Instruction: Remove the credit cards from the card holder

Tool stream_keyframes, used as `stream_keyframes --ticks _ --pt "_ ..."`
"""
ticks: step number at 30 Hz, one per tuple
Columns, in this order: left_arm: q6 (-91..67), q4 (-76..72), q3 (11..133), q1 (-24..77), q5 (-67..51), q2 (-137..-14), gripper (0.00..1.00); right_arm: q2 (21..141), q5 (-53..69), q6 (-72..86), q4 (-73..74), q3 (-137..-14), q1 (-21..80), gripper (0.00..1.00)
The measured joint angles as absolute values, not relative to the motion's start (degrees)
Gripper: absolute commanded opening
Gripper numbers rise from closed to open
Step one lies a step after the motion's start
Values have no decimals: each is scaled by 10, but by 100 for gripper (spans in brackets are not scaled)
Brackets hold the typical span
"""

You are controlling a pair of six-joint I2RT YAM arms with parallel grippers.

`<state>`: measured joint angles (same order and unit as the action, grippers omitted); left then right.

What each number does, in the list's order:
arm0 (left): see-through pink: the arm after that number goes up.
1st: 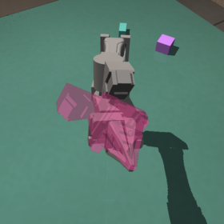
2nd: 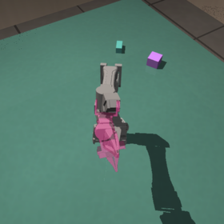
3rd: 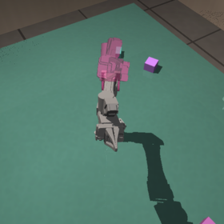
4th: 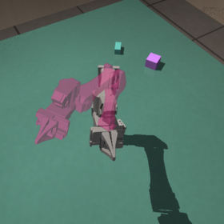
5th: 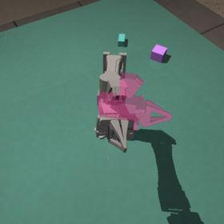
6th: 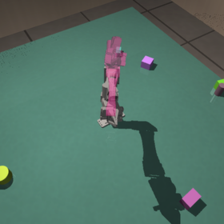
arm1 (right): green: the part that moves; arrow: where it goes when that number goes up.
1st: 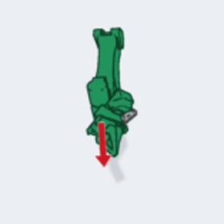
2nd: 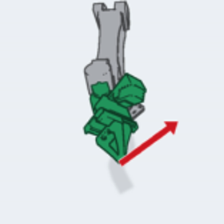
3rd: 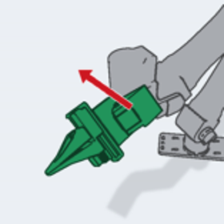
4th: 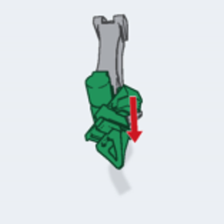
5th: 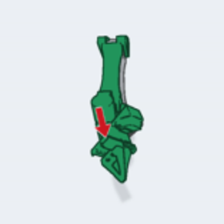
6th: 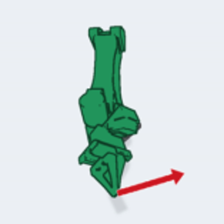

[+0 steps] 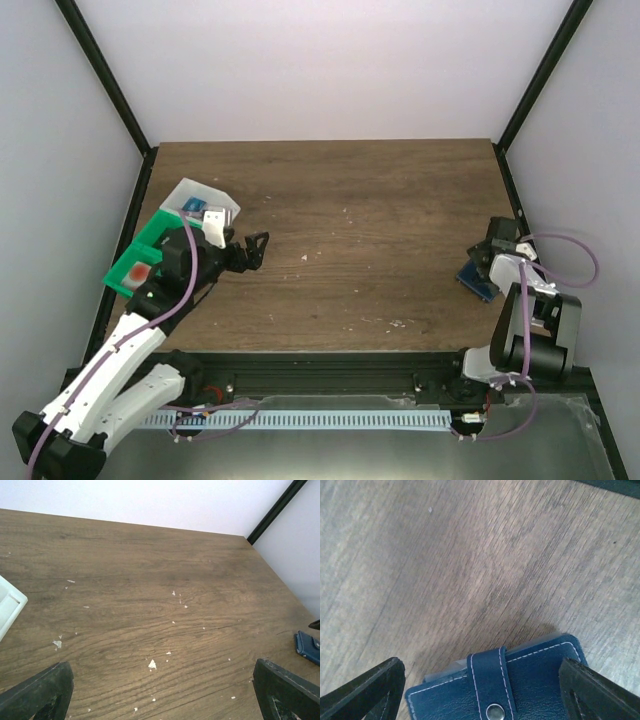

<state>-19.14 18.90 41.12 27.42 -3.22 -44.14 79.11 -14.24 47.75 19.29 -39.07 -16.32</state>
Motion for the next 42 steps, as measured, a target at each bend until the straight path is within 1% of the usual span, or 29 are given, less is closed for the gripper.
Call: stream_keyframes --ticks 5,8,11,17,21,28,32,35,36,38,42 --pt "-190 189 411 274 -32 -447 100 814 -135 455 167 -381 -163 86" --pt "-190 189 411 274 -32 -454 100 819 -127 440 153 -381 -163 81" --pt "-190 189 411 274 -31 -460 100 820 -89 420 125 -374 -164 79" --pt "-190 189 411 274 -27 -467 100 819 -3 386 86 -351 -150 78" --pt "-190 189 411 274 -22 -467 99 807 39 375 71 -333 -116 77" --pt "-188 190 411 274 -11 -466 99 800 85 384 74 -329 6 76" --pt "-188 190 411 274 -7 -461 99 790 88 399 107 -340 51 76" --pt "-188 190 411 274 -5 -459 99 765 66 420 150 -356 55 76" --pt "-188 190 411 274 -5 -459 99 755 56 427 164 -360 54 74" --pt "-187 191 411 274 -5 -459 99 727 35 439 189 -363 51 64" --pt "-184 191 411 274 -5 -459 99 662 8 452 227 -359 20 51"
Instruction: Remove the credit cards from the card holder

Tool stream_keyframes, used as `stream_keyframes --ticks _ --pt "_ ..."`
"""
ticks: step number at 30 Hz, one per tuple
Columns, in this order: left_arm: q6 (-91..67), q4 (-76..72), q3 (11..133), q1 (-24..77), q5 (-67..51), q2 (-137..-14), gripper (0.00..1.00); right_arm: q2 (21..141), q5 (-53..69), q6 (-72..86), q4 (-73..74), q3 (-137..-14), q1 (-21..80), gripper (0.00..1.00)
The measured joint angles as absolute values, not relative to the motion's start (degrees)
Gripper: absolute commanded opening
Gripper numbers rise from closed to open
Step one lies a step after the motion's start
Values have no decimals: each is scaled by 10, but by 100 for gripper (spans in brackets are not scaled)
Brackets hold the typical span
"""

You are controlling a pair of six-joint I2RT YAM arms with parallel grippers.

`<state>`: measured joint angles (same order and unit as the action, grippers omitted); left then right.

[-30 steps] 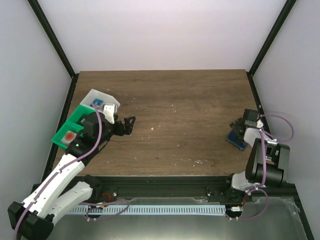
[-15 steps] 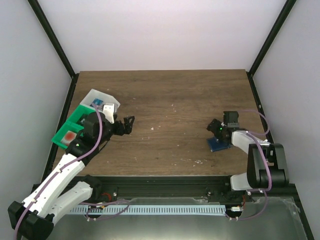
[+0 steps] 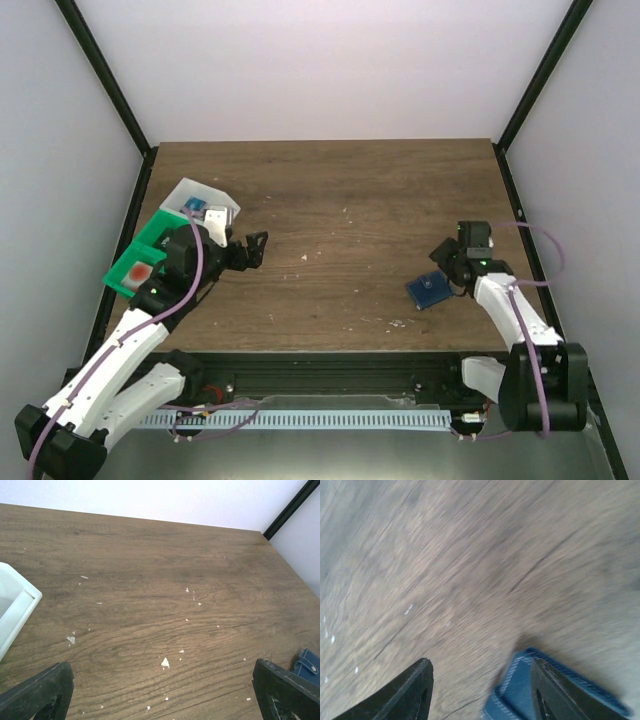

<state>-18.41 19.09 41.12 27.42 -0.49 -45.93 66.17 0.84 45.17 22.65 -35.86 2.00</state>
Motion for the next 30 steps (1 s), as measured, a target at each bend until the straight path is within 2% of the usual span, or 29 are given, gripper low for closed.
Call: stream_keyframes --ticks 5,14,23,30 --pt "-180 191 411 274 -7 -459 99 606 1 445 233 -312 -58 43" --pt "-179 191 411 274 -10 -460 96 610 54 435 222 -251 -63 42" --pt "-177 200 411 274 -54 -505 78 609 125 424 152 -219 -52 43" --pt "-204 208 409 280 -136 -570 64 669 162 437 86 -230 52 44"
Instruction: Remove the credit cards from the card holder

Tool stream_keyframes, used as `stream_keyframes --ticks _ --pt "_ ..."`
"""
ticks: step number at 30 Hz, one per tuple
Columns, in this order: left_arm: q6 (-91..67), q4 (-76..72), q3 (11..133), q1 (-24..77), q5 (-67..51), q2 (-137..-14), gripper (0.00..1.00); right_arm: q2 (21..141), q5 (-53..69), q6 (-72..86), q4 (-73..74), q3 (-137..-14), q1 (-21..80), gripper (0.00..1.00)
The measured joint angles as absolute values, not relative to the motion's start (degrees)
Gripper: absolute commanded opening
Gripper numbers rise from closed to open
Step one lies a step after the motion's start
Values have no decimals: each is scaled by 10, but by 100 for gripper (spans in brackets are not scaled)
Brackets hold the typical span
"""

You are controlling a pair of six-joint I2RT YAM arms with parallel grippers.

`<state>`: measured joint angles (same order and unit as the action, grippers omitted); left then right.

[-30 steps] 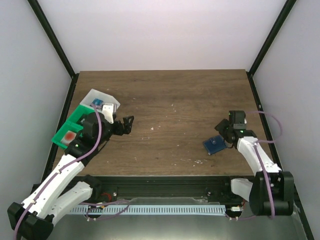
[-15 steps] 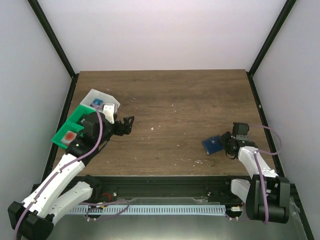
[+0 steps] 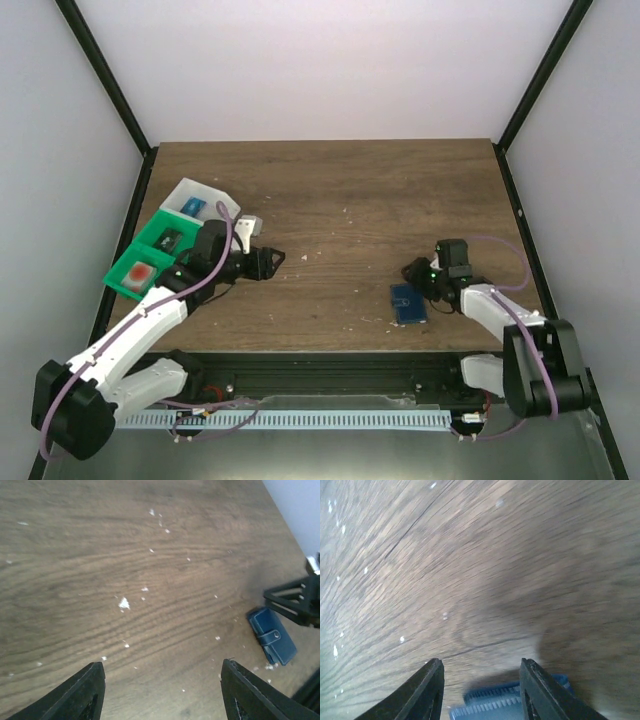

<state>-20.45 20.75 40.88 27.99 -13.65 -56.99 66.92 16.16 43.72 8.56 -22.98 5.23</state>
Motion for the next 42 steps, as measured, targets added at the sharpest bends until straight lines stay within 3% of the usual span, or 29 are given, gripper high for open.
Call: stream_keyframes --ticks 8,15,21,33,42 --pt "-253 182 376 305 -203 -578 60 721 160 416 103 -293 114 47" --pt "-278 158 366 308 -228 -578 60 661 76 409 229 -315 114 60" --pt "-282 155 366 308 -234 -578 62 588 54 450 286 -299 114 86" --pt "-270 157 370 308 -235 -578 64 613 83 480 293 -261 115 86" --pt "-271 157 369 308 -236 -578 61 588 167 493 261 -233 193 75"
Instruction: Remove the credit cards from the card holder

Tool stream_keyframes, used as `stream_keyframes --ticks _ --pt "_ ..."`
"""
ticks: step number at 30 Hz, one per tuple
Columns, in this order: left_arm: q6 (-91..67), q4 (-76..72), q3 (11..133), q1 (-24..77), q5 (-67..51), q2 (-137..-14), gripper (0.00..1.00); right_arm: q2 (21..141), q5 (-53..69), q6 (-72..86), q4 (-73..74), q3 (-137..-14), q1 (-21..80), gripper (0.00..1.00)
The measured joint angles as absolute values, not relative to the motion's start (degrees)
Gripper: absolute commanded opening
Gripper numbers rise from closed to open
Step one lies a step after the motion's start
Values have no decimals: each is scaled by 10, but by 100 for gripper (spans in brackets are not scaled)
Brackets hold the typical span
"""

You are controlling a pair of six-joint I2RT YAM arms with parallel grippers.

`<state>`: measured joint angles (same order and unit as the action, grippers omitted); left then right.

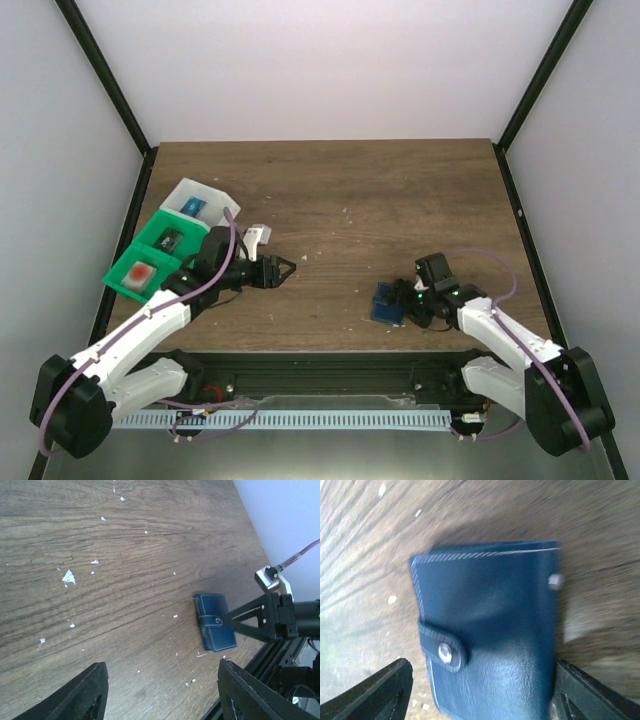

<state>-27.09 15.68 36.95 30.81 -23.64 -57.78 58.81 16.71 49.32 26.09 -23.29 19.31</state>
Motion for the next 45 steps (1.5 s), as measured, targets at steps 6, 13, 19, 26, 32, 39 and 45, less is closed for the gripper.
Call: stream_keyframes --ticks 6,13,19,26,32,39,45 --pt "-291 133 348 308 -252 -578 56 594 186 515 237 -232 262 61" --pt "-326 92 319 312 -284 -590 53 567 141 549 188 -189 269 58" --pt "-340 75 318 316 -299 -600 51 532 107 584 128 -151 269 52" --pt "-354 56 317 316 -308 -604 45 529 110 617 20 -99 269 28" --pt "-365 40 305 319 -315 -611 43 556 122 609 -27 -99 270 0" --pt "-373 29 304 353 -313 -632 45 554 150 604 -19 -138 279 1" --pt "-373 26 344 402 -302 -677 49 568 147 604 -1 -224 338 0"
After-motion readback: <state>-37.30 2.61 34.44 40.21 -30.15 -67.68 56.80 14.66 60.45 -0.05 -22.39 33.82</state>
